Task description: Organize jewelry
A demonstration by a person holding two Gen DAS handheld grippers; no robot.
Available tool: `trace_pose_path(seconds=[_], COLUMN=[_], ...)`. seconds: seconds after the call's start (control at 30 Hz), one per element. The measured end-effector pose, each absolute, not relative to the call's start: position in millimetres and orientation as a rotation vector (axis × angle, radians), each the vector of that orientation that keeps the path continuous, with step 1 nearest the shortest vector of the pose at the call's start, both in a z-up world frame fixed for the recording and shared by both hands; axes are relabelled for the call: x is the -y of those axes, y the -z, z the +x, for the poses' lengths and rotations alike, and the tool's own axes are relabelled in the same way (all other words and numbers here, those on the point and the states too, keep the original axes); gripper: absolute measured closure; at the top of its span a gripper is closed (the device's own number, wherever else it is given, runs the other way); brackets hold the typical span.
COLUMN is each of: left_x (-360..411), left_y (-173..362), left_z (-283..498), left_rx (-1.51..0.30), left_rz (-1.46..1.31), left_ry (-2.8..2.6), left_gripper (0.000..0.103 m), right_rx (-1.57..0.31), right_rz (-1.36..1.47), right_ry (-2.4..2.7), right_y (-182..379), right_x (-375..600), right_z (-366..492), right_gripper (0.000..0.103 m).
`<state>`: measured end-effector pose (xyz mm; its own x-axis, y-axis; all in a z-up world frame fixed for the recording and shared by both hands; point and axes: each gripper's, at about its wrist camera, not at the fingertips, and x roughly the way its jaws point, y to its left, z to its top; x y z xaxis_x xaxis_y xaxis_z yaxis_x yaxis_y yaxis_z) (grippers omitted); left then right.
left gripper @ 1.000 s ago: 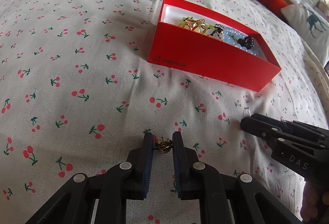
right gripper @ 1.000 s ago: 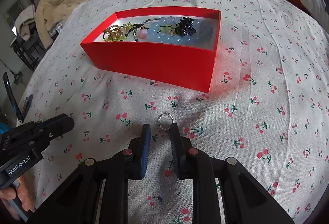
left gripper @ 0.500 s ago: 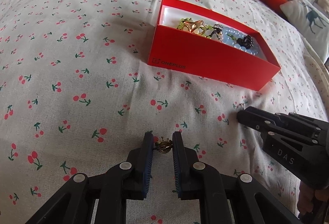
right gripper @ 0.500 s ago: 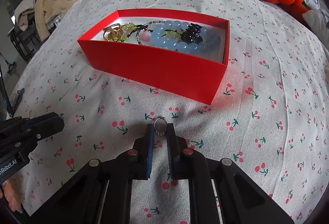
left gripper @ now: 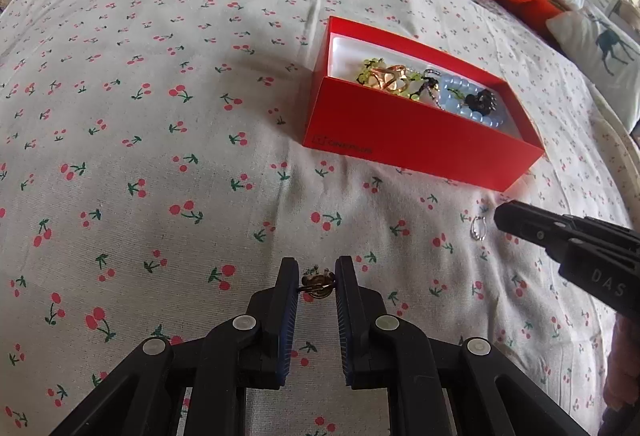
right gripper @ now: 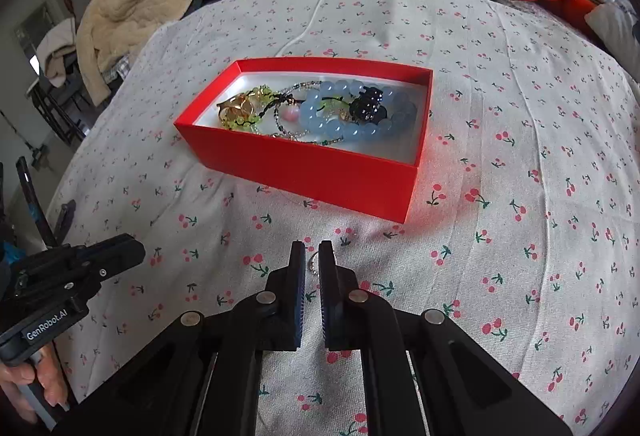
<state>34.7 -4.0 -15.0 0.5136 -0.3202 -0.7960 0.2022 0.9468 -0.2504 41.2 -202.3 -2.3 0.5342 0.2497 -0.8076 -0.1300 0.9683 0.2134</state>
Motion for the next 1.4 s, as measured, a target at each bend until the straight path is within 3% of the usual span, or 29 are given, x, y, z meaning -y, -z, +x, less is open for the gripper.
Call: trace_pose_path(seconds=[0.37, 0.4, 0.47, 0.5, 0.53, 0.67, 0.8, 1.03, 1.33, 1.4], left_x=[7.1, 7.2, 8.3, 8.9, 9.7, 10.4, 7.5, -0.1, -3.0, -3.1], left_y=[12.5, 13.0, 14.5, 15.3, 16.1, 19.3, 21.0, 19.0, 17.8, 16.0], left_z=[36.1, 36.2, 36.2, 35.9, 35.3, 34.7, 35.1, 37.6, 38.0, 38.5], left_rx=[-0.979, -0.98, -0.984, -0.986, -0.988, -0.995, -1.0, -0.997, -0.997, -0.992], left_rz=[-0.138, -0.139, -0.14, -0.139, -0.137, -0.134, -0.133, -0.134, -0.129, -0.123], left_ry=[0.324, 0.323, 0.325, 0.326, 0.327, 0.327, 0.322, 0.307, 0.306, 0.307], left_gripper=[0.09, 0.09, 0.09, 0.09, 0.09, 0.09, 0.09, 0.09, 0.09, 0.09], right_rx=[-0.914, -0.929, -0.98, -1.0, -1.011, -1.037, -1.038, -1.031, -1.03, -1.032], right_rz=[0.2, 0.161, 0.094, 0.074, 0.056, 0.02, -0.01, 0.024, -0.004, 0.009], right_ry=[-0.203, -0.208, -0.223, -0.227, -0.231, -0.252, -0.247, -0.219, -0.215, -0.227], right_y=[-21.7, -17.9, -5.9, 0.1, 5.0, 20.6, 33.9, 36.7, 32.9, 29.4], right_x=[223.9, 219.0, 208.1, 203.7, 199.4, 187.9, 181.7, 191.9, 188.0, 190.0], right_z=[33.5, 34.2, 37.2, 37.3, 37.4, 42.1, 47.9, 52.4, 51.3, 51.2], right_gripper=[0.094, 0.091, 0.061, 0.055, 0.05, 0.05, 0.054, 0.08, 0.088, 0.098])
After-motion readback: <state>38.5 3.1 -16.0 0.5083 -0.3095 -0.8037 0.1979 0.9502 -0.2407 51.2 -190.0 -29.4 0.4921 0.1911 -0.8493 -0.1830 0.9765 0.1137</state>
